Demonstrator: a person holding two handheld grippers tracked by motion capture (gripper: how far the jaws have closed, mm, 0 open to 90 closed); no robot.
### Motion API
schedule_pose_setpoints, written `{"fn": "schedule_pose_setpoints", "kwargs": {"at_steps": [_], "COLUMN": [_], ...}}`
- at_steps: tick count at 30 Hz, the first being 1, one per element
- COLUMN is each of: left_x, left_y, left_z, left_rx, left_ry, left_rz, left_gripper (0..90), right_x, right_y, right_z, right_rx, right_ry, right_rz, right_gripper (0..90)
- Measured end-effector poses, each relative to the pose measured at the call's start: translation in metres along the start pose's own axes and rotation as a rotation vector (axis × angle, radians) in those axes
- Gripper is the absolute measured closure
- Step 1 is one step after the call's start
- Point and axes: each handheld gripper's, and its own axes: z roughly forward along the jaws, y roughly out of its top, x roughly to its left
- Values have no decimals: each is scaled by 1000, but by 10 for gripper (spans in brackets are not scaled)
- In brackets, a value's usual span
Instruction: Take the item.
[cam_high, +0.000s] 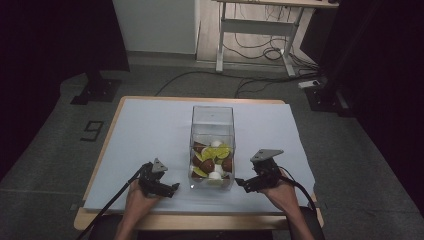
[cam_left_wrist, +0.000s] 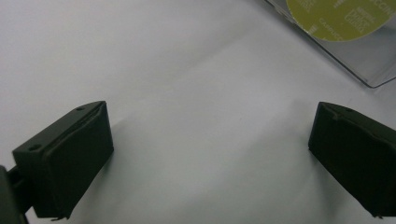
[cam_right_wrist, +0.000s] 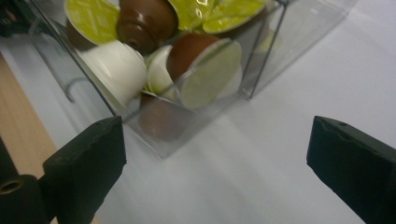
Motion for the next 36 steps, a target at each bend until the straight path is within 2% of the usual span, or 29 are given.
{"fn": "schedule_pose_setpoints", "kwargs": {"at_steps": [7, 9, 13, 16, 21, 24, 28, 36], "left_x": [0, 0, 0, 0, 0, 0, 0, 0], "left_y": [0, 0, 0, 0, 0, 0, 0, 0], "left_z": [0, 0, 0, 0, 0, 0, 0, 0], "left_rx": [1, -1, -2, -2, 0, -1, -1, -1], "left_ry": [0, 0, 1, 1, 0, 0, 0, 0], "left_rz": [1, -1, -1, -1, 0, 0, 0, 0], "left_gripper": [0, 0, 0, 0, 0, 0, 0, 0], "right_x": [5, 6, 10, 12, 15, 18, 19, 23], "right_y": [14, 18, 26, 30, 39, 44, 49, 59], "right_z": [0, 1, 5, 9, 15, 19, 23, 34], "right_rx": [-13, -8, 5, 10, 16, 25, 34, 54], "right_ry": [27, 26, 46, 37, 42, 62, 72, 92], "right_rz": [-18, -41, -55, -71, -73, -65, -61, -105], "right_gripper": [55, 55, 54, 55, 60, 63, 108, 166]}}
